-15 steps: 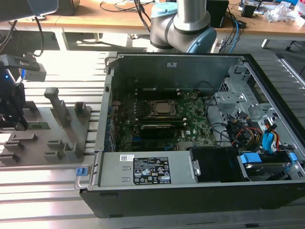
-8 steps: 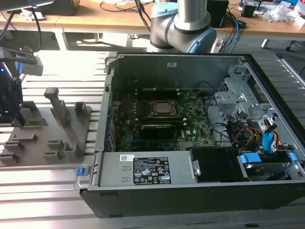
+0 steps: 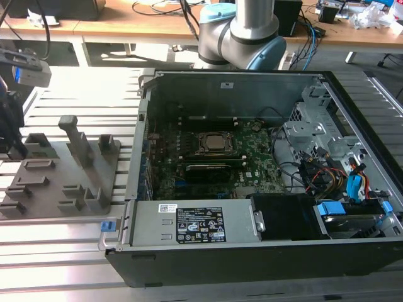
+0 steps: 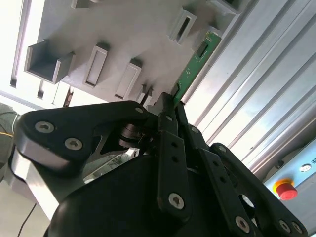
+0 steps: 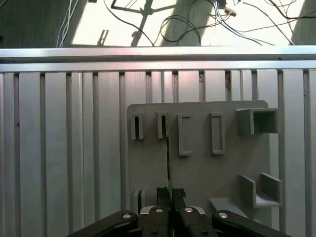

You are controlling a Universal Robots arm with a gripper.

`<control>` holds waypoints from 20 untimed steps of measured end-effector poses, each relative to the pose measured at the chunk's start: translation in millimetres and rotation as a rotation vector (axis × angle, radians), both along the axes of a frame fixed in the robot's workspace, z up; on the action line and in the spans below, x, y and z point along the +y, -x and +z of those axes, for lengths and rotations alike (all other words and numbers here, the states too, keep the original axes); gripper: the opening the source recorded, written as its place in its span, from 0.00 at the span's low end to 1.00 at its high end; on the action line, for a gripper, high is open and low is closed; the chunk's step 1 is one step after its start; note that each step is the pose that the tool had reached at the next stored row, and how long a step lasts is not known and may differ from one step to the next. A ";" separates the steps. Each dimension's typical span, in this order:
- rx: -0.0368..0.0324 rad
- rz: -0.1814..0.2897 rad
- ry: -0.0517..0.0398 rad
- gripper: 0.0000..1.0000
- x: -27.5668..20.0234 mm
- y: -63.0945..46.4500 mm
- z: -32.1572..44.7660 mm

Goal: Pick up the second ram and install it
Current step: 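Pick up the second ram and move it above second insertion slot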

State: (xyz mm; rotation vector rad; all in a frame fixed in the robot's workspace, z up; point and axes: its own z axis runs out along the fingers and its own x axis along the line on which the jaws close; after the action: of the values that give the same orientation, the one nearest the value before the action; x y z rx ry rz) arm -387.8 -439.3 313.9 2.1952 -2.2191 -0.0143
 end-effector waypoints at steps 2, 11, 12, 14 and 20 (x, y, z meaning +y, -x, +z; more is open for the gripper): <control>0.0000 0.000 0.0001 0.14 0.0 0.0 5.2; -0.0001 0.000 0.0000 0.14 0.0 0.0 31.5; 0.0000 0.000 0.0000 0.14 0.0 0.0 33.5; 0.0000 0.000 0.0000 0.14 0.1 0.0 38.8; 0.0000 0.000 0.0001 0.14 0.1 0.0 52.9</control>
State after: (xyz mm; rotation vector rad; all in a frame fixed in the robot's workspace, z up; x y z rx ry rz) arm -387.8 -439.2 366.8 2.1953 -2.2190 -0.0142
